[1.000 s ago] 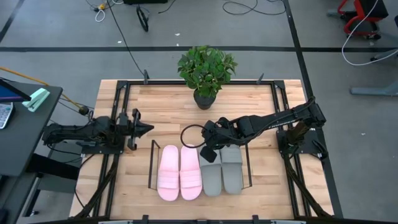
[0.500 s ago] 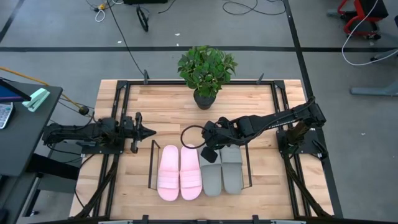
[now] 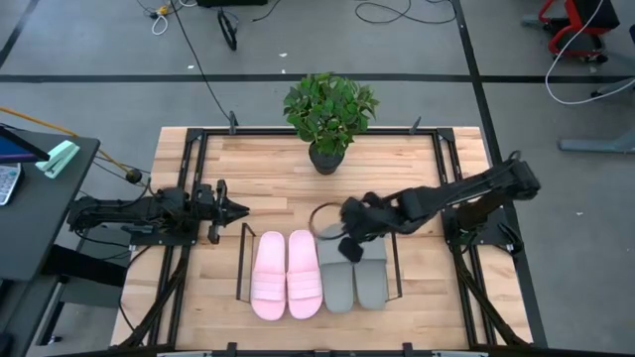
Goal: Pick and place slides into the shelf
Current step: Return to Home Position
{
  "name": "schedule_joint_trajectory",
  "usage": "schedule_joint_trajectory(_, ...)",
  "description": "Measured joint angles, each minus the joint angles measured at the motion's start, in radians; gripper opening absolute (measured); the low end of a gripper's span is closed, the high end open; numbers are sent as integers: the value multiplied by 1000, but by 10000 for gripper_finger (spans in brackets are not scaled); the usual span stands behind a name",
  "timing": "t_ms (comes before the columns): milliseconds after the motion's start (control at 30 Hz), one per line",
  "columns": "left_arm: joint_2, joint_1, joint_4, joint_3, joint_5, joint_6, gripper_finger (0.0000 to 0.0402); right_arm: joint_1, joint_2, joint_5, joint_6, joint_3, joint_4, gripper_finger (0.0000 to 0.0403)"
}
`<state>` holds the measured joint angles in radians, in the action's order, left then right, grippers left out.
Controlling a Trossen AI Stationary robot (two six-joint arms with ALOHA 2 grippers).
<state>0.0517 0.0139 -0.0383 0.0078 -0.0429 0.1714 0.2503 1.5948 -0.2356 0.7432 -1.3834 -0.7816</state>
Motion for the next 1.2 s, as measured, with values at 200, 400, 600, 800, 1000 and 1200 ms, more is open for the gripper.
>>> schedule_joint_trajectory(200,0,0,0,0,0,0,68,-22,-241,-58,81,206,58,0)
schedule_joint_trajectory(400,0,0,-1,0,0,0,60,-48,-547,-116,62,488,270,0)
schedule_joint_trajectory(600,0,0,-1,0,-1,0,55,-42,-875,-16,-62,743,407,0)
schedule_joint_trajectory(800,0,0,-1,0,-1,0,62,-36,-1191,208,-198,903,414,0)
schedule_joint_trajectory(1000,0,0,-2,0,-1,-1,66,-36,-1448,265,-262,1011,413,0)
schedule_joint_trajectory(1200,0,0,-2,0,-1,0,59,-37,-1593,260,-304,1086,430,0)
